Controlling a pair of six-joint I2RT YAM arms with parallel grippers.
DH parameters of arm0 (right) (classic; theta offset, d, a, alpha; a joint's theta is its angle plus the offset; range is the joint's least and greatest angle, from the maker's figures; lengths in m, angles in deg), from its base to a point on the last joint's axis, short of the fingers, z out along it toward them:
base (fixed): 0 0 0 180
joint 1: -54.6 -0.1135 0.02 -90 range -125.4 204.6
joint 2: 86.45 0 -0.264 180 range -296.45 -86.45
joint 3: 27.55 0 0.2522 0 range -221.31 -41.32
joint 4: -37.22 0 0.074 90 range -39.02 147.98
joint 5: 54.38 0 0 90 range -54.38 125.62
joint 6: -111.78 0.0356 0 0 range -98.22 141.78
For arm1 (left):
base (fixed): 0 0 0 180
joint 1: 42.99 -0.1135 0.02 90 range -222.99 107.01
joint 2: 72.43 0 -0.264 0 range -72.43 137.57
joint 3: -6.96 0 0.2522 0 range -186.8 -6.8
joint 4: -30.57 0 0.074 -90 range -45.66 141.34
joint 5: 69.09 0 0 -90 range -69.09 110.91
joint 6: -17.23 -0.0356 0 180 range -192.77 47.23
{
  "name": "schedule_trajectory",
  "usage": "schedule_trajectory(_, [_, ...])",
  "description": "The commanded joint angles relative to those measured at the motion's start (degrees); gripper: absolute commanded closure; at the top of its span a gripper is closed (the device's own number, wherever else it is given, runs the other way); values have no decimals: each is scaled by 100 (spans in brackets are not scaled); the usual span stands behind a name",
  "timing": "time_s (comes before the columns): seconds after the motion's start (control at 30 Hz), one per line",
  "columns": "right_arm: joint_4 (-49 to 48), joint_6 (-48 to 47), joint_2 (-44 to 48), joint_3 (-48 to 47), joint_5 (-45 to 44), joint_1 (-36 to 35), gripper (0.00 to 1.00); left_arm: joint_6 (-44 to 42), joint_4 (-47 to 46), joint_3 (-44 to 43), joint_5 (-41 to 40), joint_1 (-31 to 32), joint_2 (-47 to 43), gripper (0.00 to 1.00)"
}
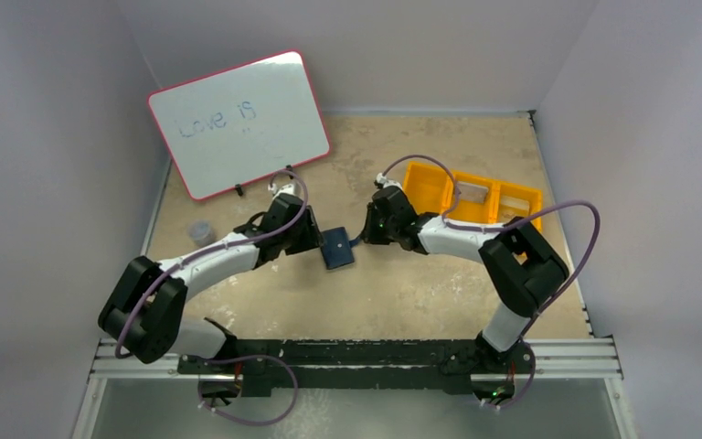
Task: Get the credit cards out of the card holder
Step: Open the card holder at the center of the board.
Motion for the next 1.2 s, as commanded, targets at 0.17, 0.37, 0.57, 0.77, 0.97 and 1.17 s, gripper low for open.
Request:
schedule_trajectory(0.17, [-820,-37,26,81,1130,426,78,-104,211,-372,-277,312,337,52])
schedule_trajectory(0.37, [-726,-219,-233,-157,1280,490,79,-48,188,-425,-317,367,499,52])
schedule_trajectory(0.57, [-854,-273,-350,-100,1604,499,77,-40,130,-461,-275,378,644,52])
schedule_trajectory(0.77, [-395,-461,-448,-269,1024,505,78,-36,109,-488,-228,392,715,54])
schedule_trajectory(0.97, [-596,-540,-549,-271,1290,507,76,-47,91,-503,-207,401,771,55])
schedule_trajectory(1.17, [-914,-460,-641,-261,1501,508,89,-12,83,-500,-219,407,697,55])
